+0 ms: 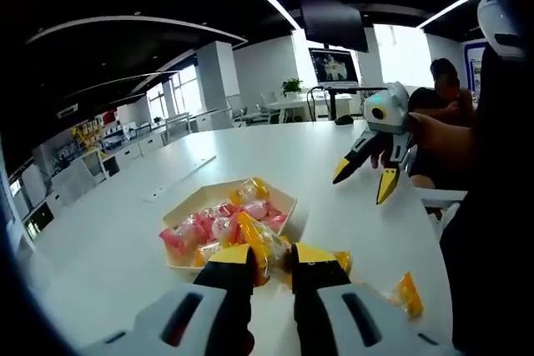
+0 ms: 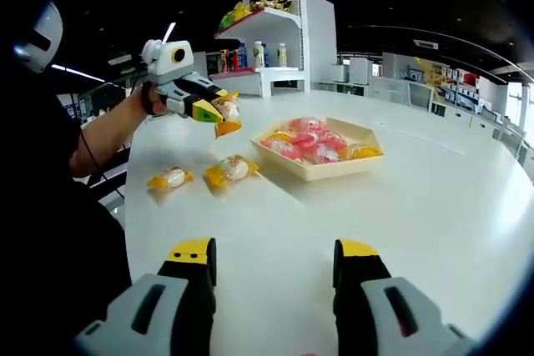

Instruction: Pick up the marshmallows scattered on the table and place them into the bowl on the table

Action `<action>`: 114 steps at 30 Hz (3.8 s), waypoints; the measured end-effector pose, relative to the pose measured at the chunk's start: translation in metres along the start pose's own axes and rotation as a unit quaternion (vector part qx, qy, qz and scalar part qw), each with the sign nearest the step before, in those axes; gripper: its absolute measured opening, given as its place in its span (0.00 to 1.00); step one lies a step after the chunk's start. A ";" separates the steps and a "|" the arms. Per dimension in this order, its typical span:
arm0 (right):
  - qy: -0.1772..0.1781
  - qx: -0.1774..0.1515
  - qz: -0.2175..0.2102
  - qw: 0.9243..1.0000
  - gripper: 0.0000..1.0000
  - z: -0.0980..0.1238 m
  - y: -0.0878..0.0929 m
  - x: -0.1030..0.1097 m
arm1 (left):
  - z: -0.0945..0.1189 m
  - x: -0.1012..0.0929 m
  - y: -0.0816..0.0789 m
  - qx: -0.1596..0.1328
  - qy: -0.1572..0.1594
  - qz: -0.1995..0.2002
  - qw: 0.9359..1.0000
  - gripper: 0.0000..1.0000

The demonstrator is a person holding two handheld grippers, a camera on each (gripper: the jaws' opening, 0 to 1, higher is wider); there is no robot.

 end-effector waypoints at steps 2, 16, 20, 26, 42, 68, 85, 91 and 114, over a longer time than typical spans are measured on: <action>0.000 0.000 0.000 1.000 0.56 0.000 0.000 0.000 | -0.001 0.001 -0.001 -0.002 -0.001 0.002 1.000 0.18; -0.001 -0.001 0.007 1.000 0.56 0.001 -0.001 0.000 | -0.011 0.009 -0.005 -0.019 -0.010 0.007 1.000 0.18; -0.002 -0.001 0.009 1.000 0.56 0.000 -0.002 0.001 | -0.014 0.010 -0.008 -0.026 -0.010 0.005 1.000 0.18; -0.002 -0.002 0.011 1.000 0.56 0.001 -0.003 0.001 | -0.017 0.013 -0.012 -0.030 -0.015 0.001 0.999 0.18; -0.006 -0.006 0.013 1.000 0.56 0.001 -0.005 0.004 | -0.037 0.022 -0.027 -0.053 -0.032 0.007 0.998 0.18; -0.004 -0.007 0.012 1.000 0.56 0.005 -0.001 0.004 | -0.064 0.038 -0.042 -0.076 -0.071 0.040 0.994 0.18; -0.005 -0.007 0.013 1.000 0.56 0.004 -0.003 0.004 | -0.082 0.044 -0.042 -0.092 -0.087 0.094 0.988 0.17; -0.005 -0.007 0.013 1.000 0.56 0.004 -0.002 0.004 | -0.090 0.043 -0.044 -0.092 -0.083 0.098 0.987 0.17; -0.004 -0.006 0.015 1.000 0.56 0.007 -0.003 0.002 | -0.102 0.052 -0.037 -0.083 -0.090 0.122 0.985 0.18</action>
Point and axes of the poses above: the point that each gripper's makers call its tool centre point, and the gripper's own axes: z roughly backward along the fingers, x roughly to its left, y roughly out of its underside, the point moved 8 cm from there along z, roughly backward along the fingers, and after that the axes turned 5 degrees about -x, right-handed, at the moved point
